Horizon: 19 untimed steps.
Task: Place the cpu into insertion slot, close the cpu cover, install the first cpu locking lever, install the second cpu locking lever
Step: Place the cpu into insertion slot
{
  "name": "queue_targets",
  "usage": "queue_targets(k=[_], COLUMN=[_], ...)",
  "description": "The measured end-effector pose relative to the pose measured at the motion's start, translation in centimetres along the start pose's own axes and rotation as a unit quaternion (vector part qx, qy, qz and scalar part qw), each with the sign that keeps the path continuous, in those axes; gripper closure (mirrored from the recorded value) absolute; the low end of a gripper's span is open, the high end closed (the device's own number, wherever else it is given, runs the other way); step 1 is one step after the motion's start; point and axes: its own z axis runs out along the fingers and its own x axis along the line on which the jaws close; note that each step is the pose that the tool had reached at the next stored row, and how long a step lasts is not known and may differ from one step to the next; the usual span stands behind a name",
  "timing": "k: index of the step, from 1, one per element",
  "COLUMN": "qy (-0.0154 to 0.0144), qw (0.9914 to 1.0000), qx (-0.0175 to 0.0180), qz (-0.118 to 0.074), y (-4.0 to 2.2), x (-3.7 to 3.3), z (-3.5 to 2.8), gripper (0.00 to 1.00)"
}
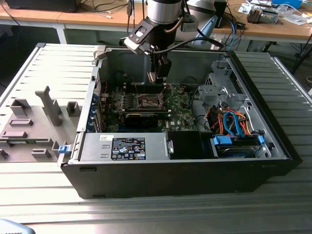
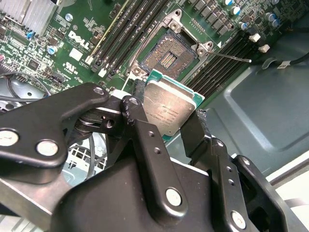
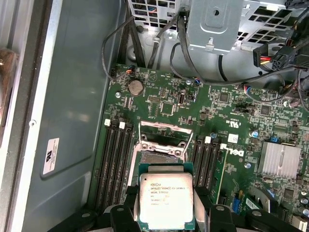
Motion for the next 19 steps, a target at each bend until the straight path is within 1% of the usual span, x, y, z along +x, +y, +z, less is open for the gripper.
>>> queue_targets(k=[19], qy=[-0.0001], qw=[0.99994], qx=[-0.0005], qz=[0.011], y=[0.0], x=[0.0], z=[0.0], gripper=[0.46])
